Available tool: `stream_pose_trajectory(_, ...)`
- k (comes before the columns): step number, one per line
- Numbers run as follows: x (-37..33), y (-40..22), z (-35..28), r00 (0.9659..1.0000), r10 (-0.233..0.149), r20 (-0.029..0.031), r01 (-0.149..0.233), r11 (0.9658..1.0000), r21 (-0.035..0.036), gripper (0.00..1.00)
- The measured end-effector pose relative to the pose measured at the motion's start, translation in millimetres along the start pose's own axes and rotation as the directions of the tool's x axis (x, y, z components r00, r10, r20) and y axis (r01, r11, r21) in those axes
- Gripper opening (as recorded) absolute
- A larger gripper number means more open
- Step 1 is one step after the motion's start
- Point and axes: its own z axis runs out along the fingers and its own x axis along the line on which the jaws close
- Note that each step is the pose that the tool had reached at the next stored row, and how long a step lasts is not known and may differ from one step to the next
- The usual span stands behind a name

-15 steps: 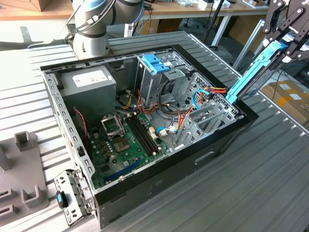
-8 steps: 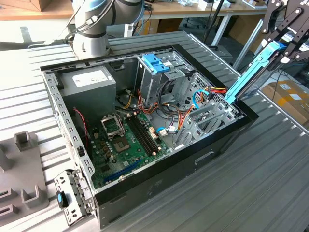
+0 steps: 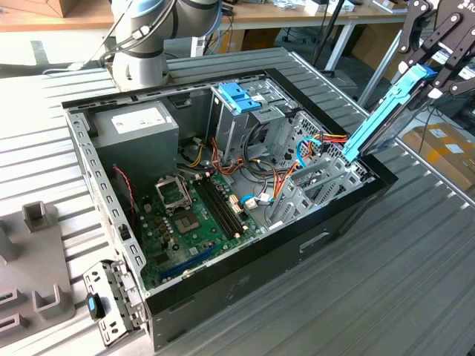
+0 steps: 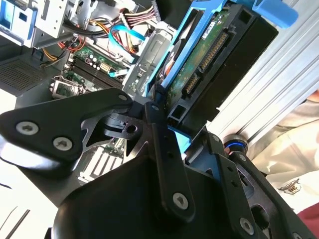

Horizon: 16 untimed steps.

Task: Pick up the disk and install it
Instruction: 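Insert the disk into the insertion slot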

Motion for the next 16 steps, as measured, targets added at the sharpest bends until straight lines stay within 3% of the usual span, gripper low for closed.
stream_pose_trajectory(16,-1.4,11.7,2.9,1.0000,0.000,0.0000,0.000,1.0000,0.0000,0.37)
